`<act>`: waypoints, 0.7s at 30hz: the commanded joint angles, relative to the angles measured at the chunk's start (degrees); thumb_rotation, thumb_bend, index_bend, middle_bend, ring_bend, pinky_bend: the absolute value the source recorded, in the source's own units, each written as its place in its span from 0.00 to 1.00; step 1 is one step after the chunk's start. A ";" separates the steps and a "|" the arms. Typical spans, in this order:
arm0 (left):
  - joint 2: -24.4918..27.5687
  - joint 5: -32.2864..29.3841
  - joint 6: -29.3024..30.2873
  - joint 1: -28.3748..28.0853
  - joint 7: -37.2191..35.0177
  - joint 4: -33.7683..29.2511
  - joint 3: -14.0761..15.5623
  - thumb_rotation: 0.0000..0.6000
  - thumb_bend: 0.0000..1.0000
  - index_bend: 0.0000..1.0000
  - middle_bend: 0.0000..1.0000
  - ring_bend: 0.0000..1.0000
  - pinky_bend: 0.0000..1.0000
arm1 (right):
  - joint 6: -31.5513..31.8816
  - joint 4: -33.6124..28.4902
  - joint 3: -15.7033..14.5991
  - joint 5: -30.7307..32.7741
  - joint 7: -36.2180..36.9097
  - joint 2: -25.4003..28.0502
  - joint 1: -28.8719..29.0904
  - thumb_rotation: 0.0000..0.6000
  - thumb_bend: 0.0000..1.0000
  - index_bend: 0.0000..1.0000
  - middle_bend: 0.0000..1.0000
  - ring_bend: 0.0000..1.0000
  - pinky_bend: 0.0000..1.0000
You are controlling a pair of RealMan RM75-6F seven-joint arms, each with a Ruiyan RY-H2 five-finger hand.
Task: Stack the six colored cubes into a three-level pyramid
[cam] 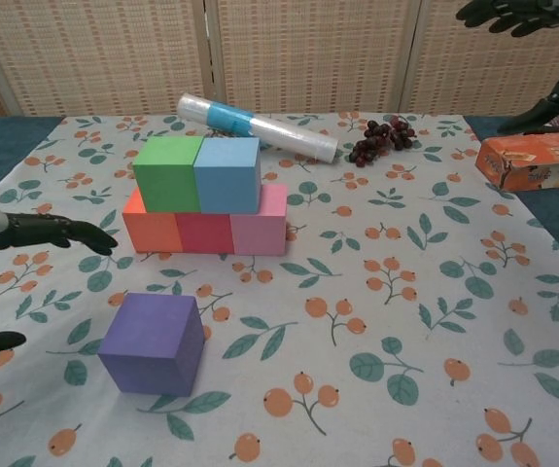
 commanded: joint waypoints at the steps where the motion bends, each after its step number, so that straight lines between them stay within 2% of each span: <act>1: -2.63 -2.41 -5.08 -3.02 1.88 -1.57 -0.53 1.00 0.32 0.06 0.08 0.06 0.16 | -0.03 2.45 -0.65 -2.99 4.01 0.90 -2.61 1.00 0.00 0.00 0.03 0.00 0.00; 8: -7.87 -9.91 -9.67 -5.20 8.95 -0.97 -3.22 1.00 0.32 0.03 0.05 0.04 0.15 | -0.52 5.02 -0.85 -6.39 8.52 1.44 -5.22 1.00 0.00 0.00 0.03 0.00 0.00; 13: -9.40 -13.67 -11.09 -5.92 11.34 -1.91 -3.58 1.00 0.33 0.03 0.06 0.05 0.15 | -1.05 6.62 -0.58 -7.72 10.33 1.24 -6.30 1.00 0.00 0.00 0.03 0.00 0.00; 21: -12.24 -16.38 -10.82 -6.43 13.44 -1.42 -3.49 1.00 0.32 0.08 0.10 0.09 0.17 | -2.43 8.73 -0.06 -9.10 12.28 0.52 -7.20 1.00 0.00 0.00 0.03 0.00 0.00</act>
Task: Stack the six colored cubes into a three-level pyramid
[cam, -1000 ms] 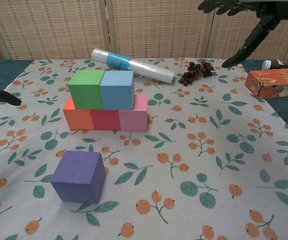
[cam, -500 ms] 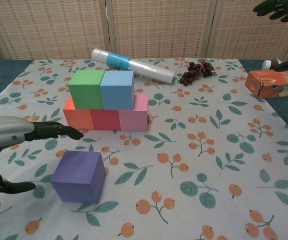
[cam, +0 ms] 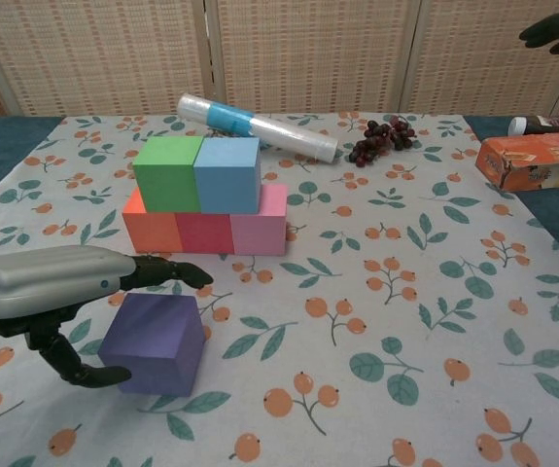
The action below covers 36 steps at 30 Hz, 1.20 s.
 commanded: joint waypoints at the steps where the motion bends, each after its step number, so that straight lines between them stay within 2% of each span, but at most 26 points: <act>1: -0.90 -0.59 0.19 -0.20 0.61 0.56 0.17 1.00 0.32 0.09 0.11 0.10 0.18 | -0.38 0.39 0.12 -0.26 0.37 -0.13 -0.25 1.00 0.00 0.00 0.03 0.00 0.00; 5: -2.96 -1.10 2.20 0.31 2.08 2.34 0.06 1.00 0.32 0.15 0.17 0.17 0.24 | -0.87 0.97 0.32 -0.55 0.87 -0.29 -0.67 1.00 0.00 0.00 0.03 0.00 0.00; 11: -5.00 -0.47 5.74 1.46 1.20 4.03 0.27 1.00 0.32 0.29 0.34 0.35 0.50 | -1.04 1.29 0.59 -0.89 1.59 -0.21 -1.58 1.00 0.00 0.00 0.03 0.00 0.00; 16: -2.33 2.39 8.88 2.00 -0.89 2.18 0.79 1.00 0.32 0.31 0.37 0.37 0.55 | -0.38 0.84 0.89 -0.75 2.37 0.68 -2.90 1.00 0.00 0.00 0.03 0.00 0.00; 21: 4.59 6.37 12.98 2.03 -5.57 -2.37 0.26 1.00 0.32 0.31 0.37 0.37 0.54 | 1.76 -0.55 1.36 -1.02 3.18 2.24 -4.83 1.00 0.00 0.00 0.03 0.00 0.00; 25: 10.95 6.82 15.12 0.91 -9.90 -5.01 -2.69 1.00 0.32 0.31 0.37 0.37 0.53 | 3.41 -2.14 1.64 -1.26 3.27 3.54 -6.28 1.00 0.00 0.00 0.03 0.00 0.00; 28: 14.76 4.68 14.48 -1.23 -13.46 -5.40 -6.42 1.00 0.32 0.31 0.37 0.37 0.52 | 4.43 -3.58 1.77 -1.54 2.86 4.39 -7.18 1.00 0.00 0.00 0.03 0.00 0.00; 33: 19.48 0.42 9.77 -6.22 -19.22 -3.78 -12.02 1.00 0.32 0.31 0.37 0.36 0.48 | 5.53 -5.31 1.88 -1.56 1.82 5.08 -8.36 1.00 0.00 0.00 0.03 0.00 0.00; 36: 20.25 -1.51 5.96 -9.38 -21.92 -1.31 -14.04 1.00 0.32 0.31 0.36 0.36 0.46 | 5.79 -5.84 2.06 -1.17 1.10 5.23 -8.79 1.00 0.00 0.00 0.03 0.00 0.00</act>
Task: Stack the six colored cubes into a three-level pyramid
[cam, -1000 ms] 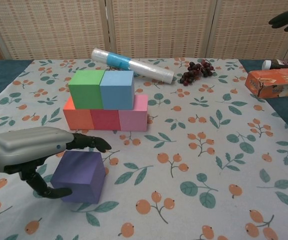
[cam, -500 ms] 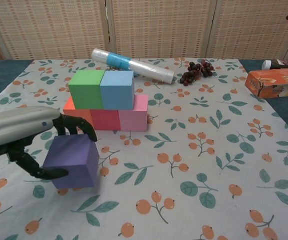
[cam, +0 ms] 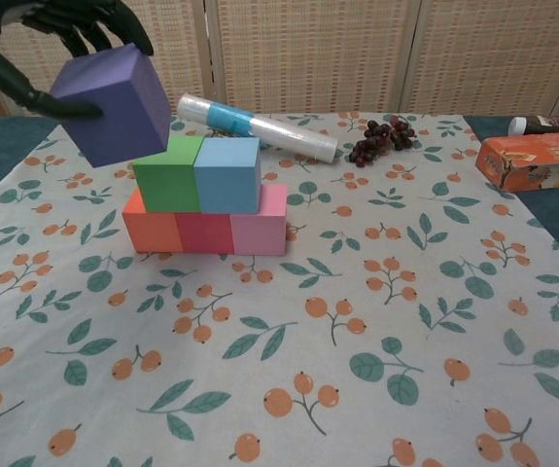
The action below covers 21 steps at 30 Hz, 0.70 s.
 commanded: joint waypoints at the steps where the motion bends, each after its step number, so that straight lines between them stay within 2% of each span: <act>1: 1.17 -2.87 -5.16 -4.41 -3.79 3.48 -2.87 1.00 0.32 0.30 0.36 0.36 0.45 | 0.16 -0.33 0.21 0.46 -0.47 0.11 -0.30 1.00 0.00 0.00 0.03 0.00 0.00; 4: -0.16 -4.44 -9.88 -7.69 -5.88 7.01 -3.41 1.00 0.32 0.30 0.36 0.36 0.44 | -0.02 -0.58 0.47 1.20 -1.30 0.06 -0.47 1.00 0.00 0.00 0.03 0.00 0.00; 11: -4.18 -6.51 -14.16 -12.14 -9.25 12.45 -4.59 1.00 0.32 0.30 0.36 0.36 0.44 | -0.75 -0.98 1.26 3.17 -3.26 -0.27 -0.29 1.00 0.00 0.00 0.03 0.00 0.00; 16: -5.38 -4.92 -15.40 -14.38 -11.18 14.98 -4.45 1.00 0.32 0.30 0.36 0.35 0.43 | -1.35 -1.52 2.18 4.61 -3.50 0.22 -0.15 1.00 0.00 0.00 0.03 0.00 0.00; 21: -5.32 -1.76 -16.97 -16.53 -10.85 17.24 -2.97 1.00 0.32 0.30 0.36 0.34 0.41 | -1.09 -2.39 3.10 5.51 -3.72 1.39 -0.38 1.00 0.00 0.00 0.03 0.00 0.00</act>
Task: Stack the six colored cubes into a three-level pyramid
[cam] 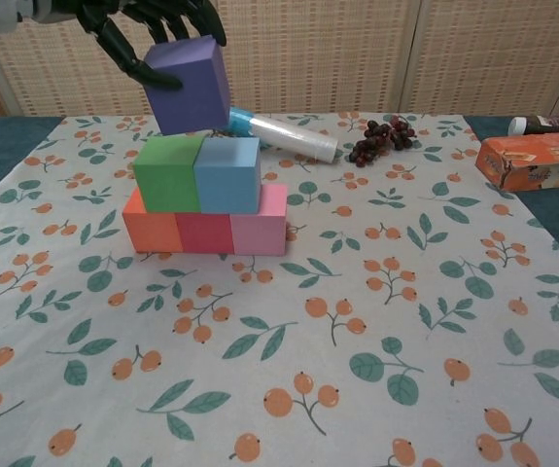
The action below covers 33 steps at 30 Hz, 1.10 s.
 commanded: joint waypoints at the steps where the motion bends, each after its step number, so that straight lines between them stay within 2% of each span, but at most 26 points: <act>1: -0.02 1.85 -1.15 -1.49 0.21 1.61 1.07 1.00 0.32 0.30 0.36 0.34 0.40 | 0.19 -0.38 0.27 0.41 -0.22 0.31 -0.21 1.00 0.00 0.00 0.03 0.00 0.00; 10: 0.10 4.92 -2.11 -3.55 -1.44 3.91 2.82 1.00 0.32 0.30 0.36 0.33 0.37 | 0.36 -0.99 0.57 1.27 -0.59 0.50 -0.72 1.00 0.00 0.00 0.03 0.00 0.00; 18: -0.28 7.20 -3.33 -5.86 -6.49 7.03 4.99 1.00 0.32 0.30 0.35 0.33 0.36 | 0.26 -0.94 1.05 2.55 -1.93 -0.44 -0.61 1.00 0.00 0.00 0.03 0.00 0.00; 26: -1.08 7.36 -3.44 -7.10 -9.47 8.47 6.38 1.00 0.32 0.30 0.35 0.33 0.36 | -0.04 -0.60 1.37 3.05 -2.33 -0.85 -0.61 1.00 0.00 0.00 0.03 0.00 0.00; 33: -1.51 6.81 -4.08 -7.99 -9.29 8.78 7.17 1.00 0.32 0.30 0.35 0.32 0.36 | -0.36 -0.23 1.48 3.13 -2.10 -0.98 -0.79 1.00 0.00 0.00 0.03 0.00 0.00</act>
